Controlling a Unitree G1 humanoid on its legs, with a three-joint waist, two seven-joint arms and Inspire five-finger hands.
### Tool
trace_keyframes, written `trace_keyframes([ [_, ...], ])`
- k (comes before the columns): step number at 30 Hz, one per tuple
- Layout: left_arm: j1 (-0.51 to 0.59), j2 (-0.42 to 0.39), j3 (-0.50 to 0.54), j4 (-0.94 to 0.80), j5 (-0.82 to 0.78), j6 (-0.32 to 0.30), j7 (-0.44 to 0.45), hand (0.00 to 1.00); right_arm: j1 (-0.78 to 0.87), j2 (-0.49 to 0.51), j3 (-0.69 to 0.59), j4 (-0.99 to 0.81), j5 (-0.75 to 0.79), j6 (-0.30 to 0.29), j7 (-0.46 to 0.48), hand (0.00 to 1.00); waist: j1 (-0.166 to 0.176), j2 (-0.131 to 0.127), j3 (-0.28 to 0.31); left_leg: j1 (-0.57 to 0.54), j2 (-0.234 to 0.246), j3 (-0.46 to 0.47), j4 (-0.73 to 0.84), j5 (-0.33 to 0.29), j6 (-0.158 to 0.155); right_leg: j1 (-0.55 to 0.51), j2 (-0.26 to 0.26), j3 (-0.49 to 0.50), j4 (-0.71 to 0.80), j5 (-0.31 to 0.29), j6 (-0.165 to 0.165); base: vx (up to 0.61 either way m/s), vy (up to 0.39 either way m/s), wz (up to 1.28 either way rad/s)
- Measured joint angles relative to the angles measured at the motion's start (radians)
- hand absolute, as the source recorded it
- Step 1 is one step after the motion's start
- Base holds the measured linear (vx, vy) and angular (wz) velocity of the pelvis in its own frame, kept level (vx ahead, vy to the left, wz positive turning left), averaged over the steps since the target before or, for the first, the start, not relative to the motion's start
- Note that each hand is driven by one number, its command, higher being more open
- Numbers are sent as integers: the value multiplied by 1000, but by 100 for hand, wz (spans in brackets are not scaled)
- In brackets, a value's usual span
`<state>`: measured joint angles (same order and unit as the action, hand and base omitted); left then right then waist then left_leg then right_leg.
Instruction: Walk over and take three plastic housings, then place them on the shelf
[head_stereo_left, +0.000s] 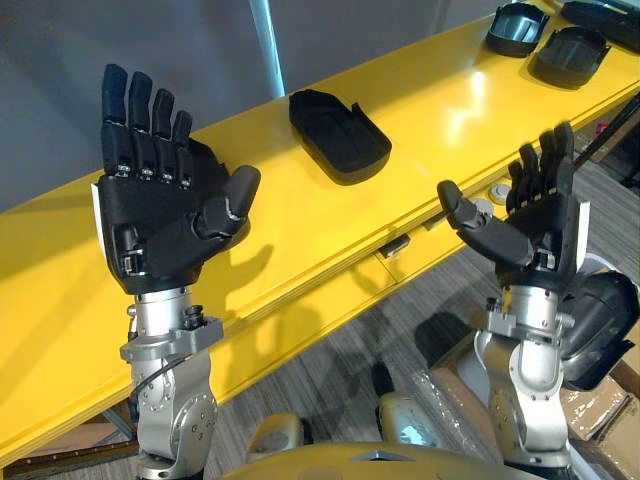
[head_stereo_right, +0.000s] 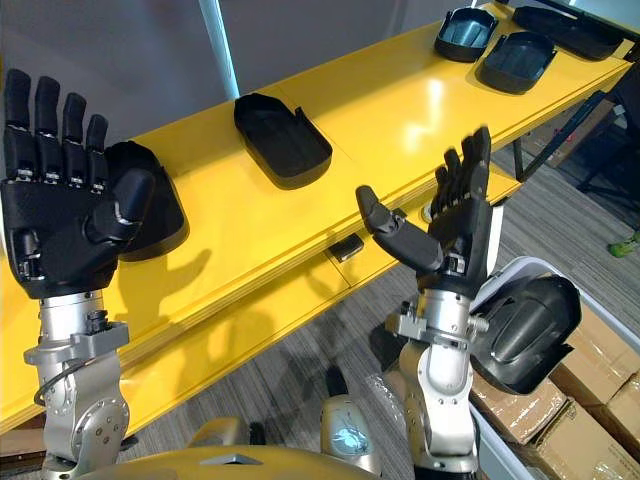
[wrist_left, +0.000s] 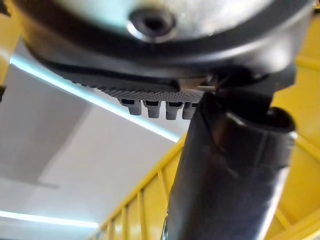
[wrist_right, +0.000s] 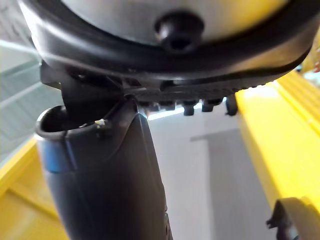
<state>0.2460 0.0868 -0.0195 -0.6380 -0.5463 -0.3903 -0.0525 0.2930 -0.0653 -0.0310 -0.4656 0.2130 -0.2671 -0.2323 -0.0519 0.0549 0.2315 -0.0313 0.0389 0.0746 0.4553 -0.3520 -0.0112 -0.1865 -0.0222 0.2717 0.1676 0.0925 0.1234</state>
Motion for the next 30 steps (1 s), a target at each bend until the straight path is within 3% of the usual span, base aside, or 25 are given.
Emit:
trace_keyframes([
  [2, 5, 0, -1, -3, -4, -6, -27, 100, 39, 28, 0, 0, 14, 0, 20, 100, -2, -11, 12, -1, -2, 34, 14, -6, 9, -1, -2, 7, -26, 36, 1, -132, 99, -64],
  [3, 14, 0, 2, -3, 0, -7, -32, 100, 55, 42, 2, 0, 42, 0, 44, 100, -3, -21, 22, 0, 0, 70, 16, -7, 20, -1, -4, -3, -58, 83, 1, -229, 61, -102],
  [4, 22, -2, 11, 1, 4, -6, -28, 100, 51, 54, 3, 1, 50, -2, 75, 100, -4, -19, 40, -10, 25, 130, 4, 11, 39, 0, -11, -61, -115, 153, -29, -325, 26, -122],
  [5, 17, -1, 15, 17, 6, -2, -18, 100, 34, 46, 7, 2, 73, -5, 104, 100, -5, -23, 44, -17, 29, 170, -18, 36, 50, -41, -24, -194, 1, 64, -84, -283, -4, -104],
  [8, 24, -1, 45, 21, 43, 1, 27, 100, -94, -1, 63, 88, 71, -20, 123, 100, 14, -15, 48, -14, 66, 253, -88, 103, 49, -62, -81, -387, 281, -132, -123, -210, -1, -88],
  [10, 22, -4, 56, 21, 43, 2, 23, 100, -186, -22, 131, 188, 61, -26, 104, 100, 40, -6, 54, -14, 122, 281, -91, 124, 29, 0, -151, -472, 394, -197, -136, -159, -115, -77],
  [12, 31, -13, 58, 22, -8, 6, -16, 100, -257, -15, 233, 293, 7, -27, 65, 100, 98, -7, 52, -14, 194, 322, -94, 150, -14, 93, -278, -509, 439, -202, -139, -143, -293, -76],
  [14, 40, -19, 59, 26, -92, 30, -33, 100, -274, -10, 291, 327, -15, -26, 55, 100, 132, -17, 47, -15, 241, 358, -95, 174, -54, 131, -369, -510, 414, -179, -116, -96, -307, -74],
  [15, 42, -24, 59, 31, -127, 40, -35, 100, -274, -5, 303, 331, -21, -26, 52, 100, 135, -19, 46, -15, 257, 366, -93, 182, -68, 140, -387, -509, 391, -165, -116, -110, -496, -75],
  [16, 44, -30, 58, 44, -219, 62, -36, 100, -268, 5, 316, 333, -52, -19, 44, 100, 132, -26, 41, -20, 292, 374, -85, 204, -102, 158, -397, -498, 305, -88, -119, -87, -506, -60],
  [17, 44, -23, 53, 64, -289, 82, -38, 100, -254, 21, 317, 330, -65, -12, 32, 100, 122, -50, 27, -35, 322, 370, -80, 228, -142, 173, -370, -486, 212, 21, -65, -91, -632, -51],
  [19, 70, -58, -8, 113, -324, 99, -35, 100, -207, 17, 284, 316, -82, 23, 14, 100, 99, -44, 1, -28, 377, 354, -135, 286, -182, 197, -302, -495, 170, -87, 64, -49, -562, -37],
  [20, 84, -74, -51, 124, -331, 118, -35, 100, -167, 7, 257, 291, -75, 35, 19, 100, 83, -42, -4, -26, 395, 344, -165, 320, -183, 204, -278, -512, 159, -133, 84, -33, -604, -22],
  [22, 112, -99, -131, 126, -334, 156, -34, 100, -103, -20, 197, 279, -32, 57, 39, 100, 43, -40, -5, -28, 428, 317, -195, 384, -151, 206, -238, -544, 165, -193, 78, -9, -436, -10],
  [24, 117, -97, -199, 126, -333, 197, -41, 100, -8, -39, 125, 269, -5, 84, 58, 100, 11, -42, -4, -42, 463, 278, -132, 479, -52, 228, -201, -538, 124, -220, 39, -7, -350, -54],
  [25, 117, -97, -206, 126, -332, 198, -43, 100, 17, -43, 117, 260, -3, 84, 60, 100, 5, -44, -5, -48, 463, 267, -104, 494, -41, 238, -201, -530, 102, -223, 34, -10, -240, -88],
  [26, 115, -100, -221, 127, -328, 197, -47, 100, 56, -59, 95, 238, -3, 84, 64, 100, 3, -41, -6, -48, 424, 210, -97, 413, -124, 236, -206, -502, 65, -223, 34, -16, -92, -110],
  [27, 116, -98, -232, 127, -324, 190, -60, 100, 72, -73, 78, 224, -2, 83, 68, 100, 4, -19, -15, -49, 353, 155, -105, 364, -139, 217, -207, -471, 39, -220, 38, -17, -25, -113],
  [29, 114, -83, -258, 133, -315, 189, -65, 100, 99, -83, 68, 223, 0, 83, 68, 100, -7, -5, -22, -26, 312, 125, -148, 298, -98, 190, -204, -438, 44, -213, 42, -4, 37, -64],
  [30, 112, -83, -262, 135, -307, 185, -69, 100, 102, -90, 70, 223, 0, 83, 69, 100, -5, -7, -24, -18, 296, 101, -170, 289, -99, 174, -204, -423, 49, -211, 46, -1, 33, -39],
])
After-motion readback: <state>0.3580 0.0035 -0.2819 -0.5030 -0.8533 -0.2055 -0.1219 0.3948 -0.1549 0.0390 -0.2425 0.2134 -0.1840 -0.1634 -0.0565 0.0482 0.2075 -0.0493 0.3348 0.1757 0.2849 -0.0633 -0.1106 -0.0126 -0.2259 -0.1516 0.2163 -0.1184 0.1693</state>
